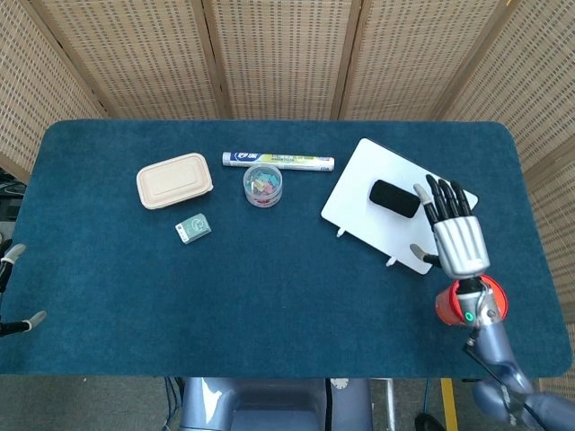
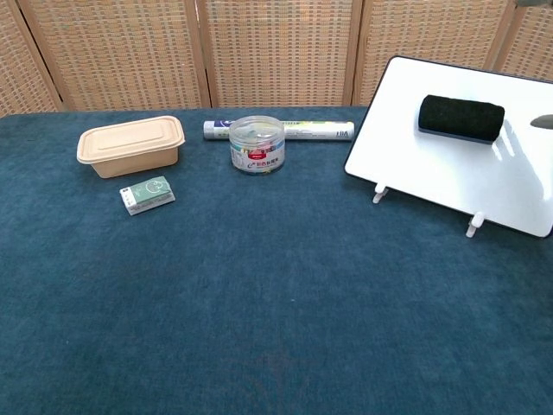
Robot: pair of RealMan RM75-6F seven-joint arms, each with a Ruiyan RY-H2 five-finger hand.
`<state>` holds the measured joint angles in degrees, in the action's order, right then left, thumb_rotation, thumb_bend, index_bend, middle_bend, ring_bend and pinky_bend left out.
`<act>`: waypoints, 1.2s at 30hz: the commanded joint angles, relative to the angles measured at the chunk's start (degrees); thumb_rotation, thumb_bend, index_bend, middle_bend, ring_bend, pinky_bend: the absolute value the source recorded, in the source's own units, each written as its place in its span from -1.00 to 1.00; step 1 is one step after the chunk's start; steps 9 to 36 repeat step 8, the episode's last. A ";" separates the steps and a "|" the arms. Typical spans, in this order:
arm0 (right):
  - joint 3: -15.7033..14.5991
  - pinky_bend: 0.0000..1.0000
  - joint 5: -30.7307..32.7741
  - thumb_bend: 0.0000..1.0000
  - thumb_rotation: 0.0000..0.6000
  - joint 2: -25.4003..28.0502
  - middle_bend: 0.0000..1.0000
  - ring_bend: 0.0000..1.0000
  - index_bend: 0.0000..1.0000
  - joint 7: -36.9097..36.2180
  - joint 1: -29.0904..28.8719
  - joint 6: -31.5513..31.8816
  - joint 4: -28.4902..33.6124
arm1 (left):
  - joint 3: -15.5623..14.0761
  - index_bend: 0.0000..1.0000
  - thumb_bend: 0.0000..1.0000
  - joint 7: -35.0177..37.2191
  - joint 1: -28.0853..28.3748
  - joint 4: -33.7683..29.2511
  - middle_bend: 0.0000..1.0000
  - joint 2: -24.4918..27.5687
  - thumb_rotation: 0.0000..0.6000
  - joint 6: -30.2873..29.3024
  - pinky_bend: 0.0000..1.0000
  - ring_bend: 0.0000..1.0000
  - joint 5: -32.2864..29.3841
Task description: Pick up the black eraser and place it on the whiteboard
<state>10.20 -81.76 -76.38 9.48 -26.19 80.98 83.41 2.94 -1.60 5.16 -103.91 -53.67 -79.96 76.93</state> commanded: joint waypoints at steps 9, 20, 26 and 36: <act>-8.71 -0.99 -6.17 -1.00 1.00 10.87 -1.00 -1.00 -1.00 -4.01 12.30 7.85 10.84 | -0.48 -1.00 -1.00 1.89 -0.68 0.61 -1.00 0.42 1.00 -0.90 -1.00 -1.00 1.67; -8.71 -0.99 -6.17 -1.00 1.00 10.87 -1.00 -1.00 -1.00 -4.01 12.30 7.85 10.84 | -0.48 -1.00 -1.00 1.89 -0.68 0.61 -1.00 0.42 1.00 -0.90 -1.00 -1.00 1.67; -8.71 -0.99 -6.17 -1.00 1.00 10.87 -1.00 -1.00 -1.00 -4.01 12.30 7.85 10.84 | -0.48 -1.00 -1.00 1.89 -0.68 0.61 -1.00 0.42 1.00 -0.90 -1.00 -1.00 1.67; -8.71 -0.99 -6.17 -1.00 1.00 10.87 -1.00 -1.00 -1.00 -4.01 12.30 7.85 10.84 | -0.48 -1.00 -1.00 1.89 -0.68 0.61 -1.00 0.42 1.00 -0.90 -1.00 -1.00 1.67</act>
